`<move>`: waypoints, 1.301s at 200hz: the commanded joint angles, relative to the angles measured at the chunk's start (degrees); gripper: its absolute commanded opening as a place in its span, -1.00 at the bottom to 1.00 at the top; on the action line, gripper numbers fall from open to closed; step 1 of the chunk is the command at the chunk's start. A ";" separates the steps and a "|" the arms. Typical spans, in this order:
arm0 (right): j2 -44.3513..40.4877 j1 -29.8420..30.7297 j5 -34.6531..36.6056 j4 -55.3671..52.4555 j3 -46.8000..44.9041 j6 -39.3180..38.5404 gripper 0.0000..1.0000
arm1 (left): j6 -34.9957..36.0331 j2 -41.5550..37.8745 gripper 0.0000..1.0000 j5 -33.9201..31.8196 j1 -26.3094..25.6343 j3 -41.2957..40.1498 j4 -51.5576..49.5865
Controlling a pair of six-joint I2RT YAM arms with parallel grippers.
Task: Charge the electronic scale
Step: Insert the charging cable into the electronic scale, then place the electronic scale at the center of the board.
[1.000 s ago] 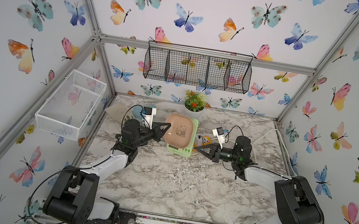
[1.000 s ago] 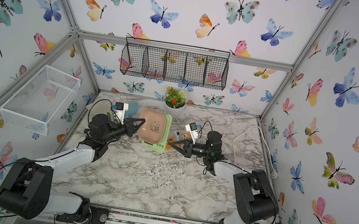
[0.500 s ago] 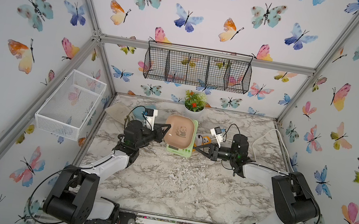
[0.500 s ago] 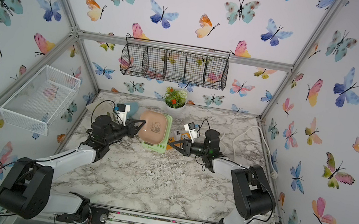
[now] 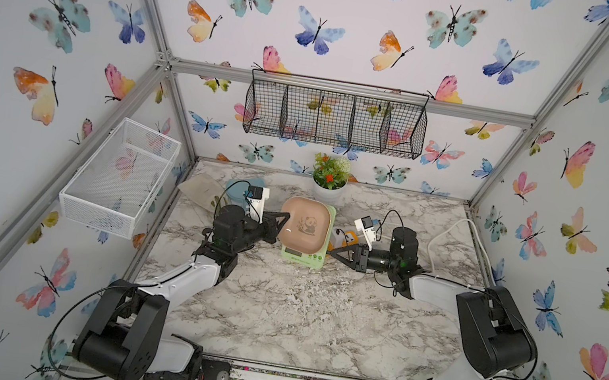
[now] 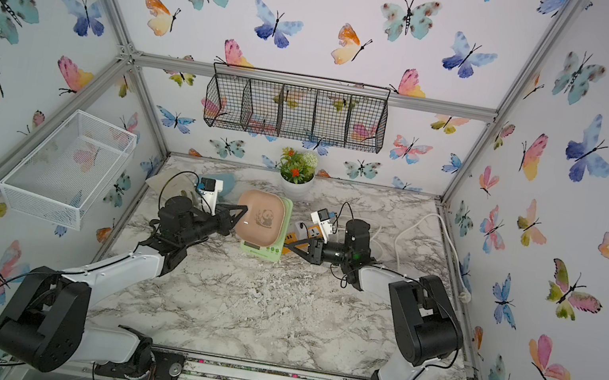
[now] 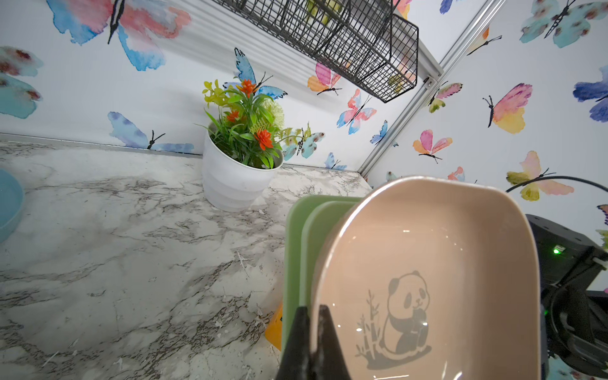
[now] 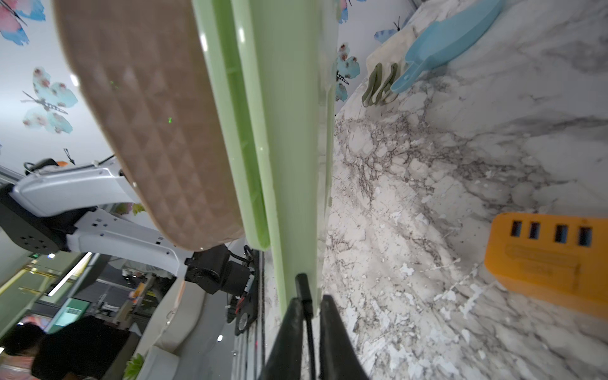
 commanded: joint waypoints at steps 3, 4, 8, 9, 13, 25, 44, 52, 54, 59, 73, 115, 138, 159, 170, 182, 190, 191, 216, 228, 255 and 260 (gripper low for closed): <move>-0.22 0.34 2.18 -3.58 1.41 -3.15 -0.39 | 1.25 -0.45 -1.00 -1.42 -0.78 0.76 0.95; -0.25 0.34 2.25 -3.71 1.41 -3.25 -0.38 | 1.29 -0.39 -1.00 -1.52 -0.78 0.74 0.89; -0.48 0.34 2.59 -4.21 1.42 -3.73 -0.32 | 1.50 -0.21 -1.00 -1.81 -0.78 0.64 0.61; -0.56 0.34 2.67 -4.33 1.42 -3.89 -0.31 | 1.59 -0.18 -1.00 -1.85 -0.78 0.63 0.63; -0.78 0.34 2.97 -4.79 1.33 -4.50 -0.27 | 1.78 -0.01 -1.00 -2.06 -0.78 0.65 0.42; -1.46 0.34 3.97 -5.94 1.32 -6.01 -0.15 | 2.07 0.41 -1.00 -2.53 -0.87 0.41 0.28; -2.51 0.34 5.65 -8.37 1.50 -8.45 0.13 | 2.37 1.53 -1.00 -4.18 -0.99 0.76 -1.13; -3.03 0.39 6.85 -9.44 1.51 -9.39 0.21 | 2.36 2.08 -1.00 -4.73 -1.05 1.18 -2.08; -3.19 0.35 7.10 -9.68 1.51 -9.66 0.22 | 2.33 2.16 -1.00 -4.81 -1.05 1.23 -2.38; -3.50 0.34 8.12 -10.34 1.50 -10.34 0.25 | 2.38 2.44 -1.00 -4.97 -1.05 1.35 -2.62; -4.46 0.35 10.74 -11.70 1.20 -11.88 0.30 | 1.96 2.97 -1.00 -5.75 -1.03 1.24 -3.01; -7.69 0.34 16.89 -13.36 -0.11 -14.81 0.38 | 1.11 3.62 -1.00 -6.86 -1.05 1.73 -5.22; -9.44 0.34 19.96 -13.66 -1.06 -15.91 0.38 | 0.49 3.49 -1.00 -8.46 -1.05 3.16 -10.70; -11.67 0.34 23.05 -13.55 -2.21 -16.83 0.37 | 0.58 2.82 -1.00 -8.99 -1.05 4.32 -16.69; -12.67 0.34 24.53 -13.19 -2.90 -17.11 0.37 | -0.19 2.14 -1.00 -9.52 -0.98 4.13 -18.74; -13.78 0.34 26.12 -12.66 -3.69 -17.24 0.37 | -0.84 1.62 -1.00 -10.32 -0.87 3.88 -20.97; -14.36 0.34 27.13 -12.52 -4.09 -17.33 0.37 | -0.91 1.45 -1.00 -10.95 -0.87 3.97 -22.37; -14.40 0.34 27.25 -12.48 -4.15 -17.33 0.37 | -0.98 1.44 -1.00 -11.12 -0.87 3.97 -22.59; -15.79 0.38 28.49 -11.70 -5.15 -17.59 0.36 | -0.70 1.67 -1.00 -13.65 -0.65 4.64 -26.63; -16.18 0.38 28.60 -11.29 -5.37 -17.58 0.36 | -0.74 2.14 -1.00 -14.21 -0.42 4.93 -27.94; -16.61 0.34 29.03 -11.54 -5.59 -17.85 0.35 | -1.18 3.02 -1.00 -14.41 0.12 5.19 -29.10; -16.71 0.34 29.32 -11.65 -5.61 -17.86 0.35 | -1.20 3.20 -1.00 -14.69 0.14 5.20 -29.20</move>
